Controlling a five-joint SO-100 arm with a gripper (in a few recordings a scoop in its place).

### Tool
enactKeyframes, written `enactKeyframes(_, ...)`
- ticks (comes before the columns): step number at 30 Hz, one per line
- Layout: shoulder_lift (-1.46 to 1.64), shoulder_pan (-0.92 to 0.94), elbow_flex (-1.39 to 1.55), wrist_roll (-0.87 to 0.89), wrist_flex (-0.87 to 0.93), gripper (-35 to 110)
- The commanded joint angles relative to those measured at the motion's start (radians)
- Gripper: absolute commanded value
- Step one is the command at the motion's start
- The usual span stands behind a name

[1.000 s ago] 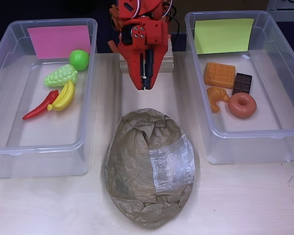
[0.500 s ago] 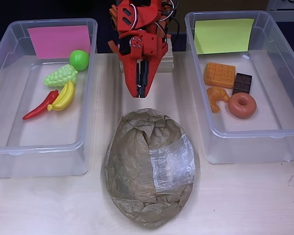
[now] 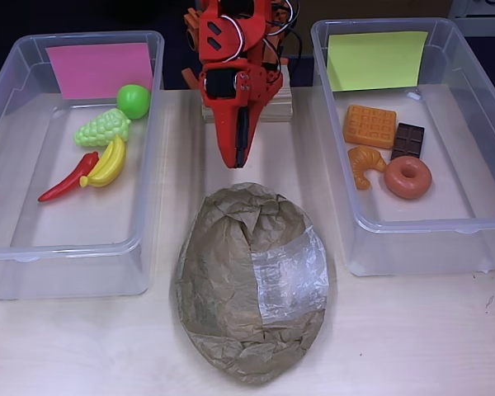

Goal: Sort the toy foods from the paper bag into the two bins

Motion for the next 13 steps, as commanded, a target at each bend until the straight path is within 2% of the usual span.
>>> enactKeyframes(1,0.009,-0.003,0.006,-0.083,0.100,0)
enactKeyframes(3,0.015,0.006,0.006,-0.127,0.189,0)
enactKeyframes(7,0.012,0.012,0.006,-0.239,0.186,0)
enactKeyframes(13,0.012,0.008,0.006,-0.250,0.186,0)
